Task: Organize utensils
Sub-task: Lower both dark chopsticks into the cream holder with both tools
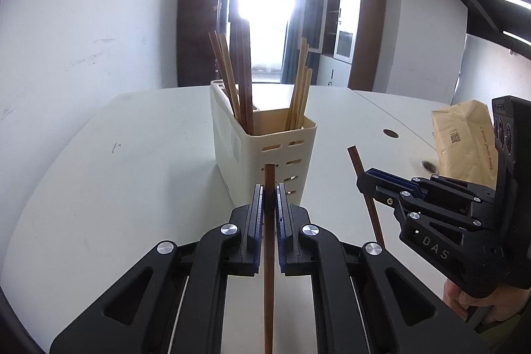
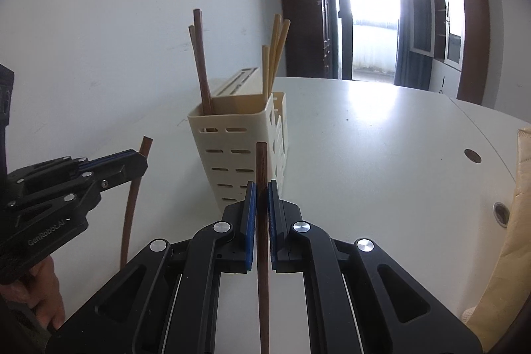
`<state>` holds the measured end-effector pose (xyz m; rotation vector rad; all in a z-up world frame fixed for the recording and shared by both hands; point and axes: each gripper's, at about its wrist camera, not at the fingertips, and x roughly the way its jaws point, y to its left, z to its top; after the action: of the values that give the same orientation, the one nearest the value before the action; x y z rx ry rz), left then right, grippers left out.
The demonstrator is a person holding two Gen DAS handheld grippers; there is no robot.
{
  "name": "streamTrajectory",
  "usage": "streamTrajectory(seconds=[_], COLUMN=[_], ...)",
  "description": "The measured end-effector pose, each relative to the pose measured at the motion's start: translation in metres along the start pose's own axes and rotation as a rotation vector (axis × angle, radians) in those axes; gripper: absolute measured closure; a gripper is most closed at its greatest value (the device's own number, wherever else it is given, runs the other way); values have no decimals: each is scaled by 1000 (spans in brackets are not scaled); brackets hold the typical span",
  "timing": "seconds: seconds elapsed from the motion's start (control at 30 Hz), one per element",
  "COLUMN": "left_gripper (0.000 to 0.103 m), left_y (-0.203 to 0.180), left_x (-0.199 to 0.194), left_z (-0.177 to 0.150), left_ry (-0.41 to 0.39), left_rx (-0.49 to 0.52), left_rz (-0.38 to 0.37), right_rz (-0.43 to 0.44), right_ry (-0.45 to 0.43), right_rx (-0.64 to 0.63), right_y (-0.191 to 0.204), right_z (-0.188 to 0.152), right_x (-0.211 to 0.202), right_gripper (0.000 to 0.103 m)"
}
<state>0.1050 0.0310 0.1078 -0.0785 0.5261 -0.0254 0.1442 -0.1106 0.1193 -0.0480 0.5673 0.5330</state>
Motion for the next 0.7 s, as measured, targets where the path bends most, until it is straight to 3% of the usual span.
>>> streamTrajectory(seconds=[0.23, 0.7], left_gripper=[96, 96], left_y=[-9, -19], left_x=[-24, -52], left_z=[11, 54], left_ry=[-81, -193], left_rx=[7, 58], left_rz=[7, 27], right_rz=[15, 6], right_ry=[-115, -206], right_rx=[-5, -48], right_y=[13, 14], right_z=[11, 48], right_x=[-32, -49], right_gripper=[95, 95])
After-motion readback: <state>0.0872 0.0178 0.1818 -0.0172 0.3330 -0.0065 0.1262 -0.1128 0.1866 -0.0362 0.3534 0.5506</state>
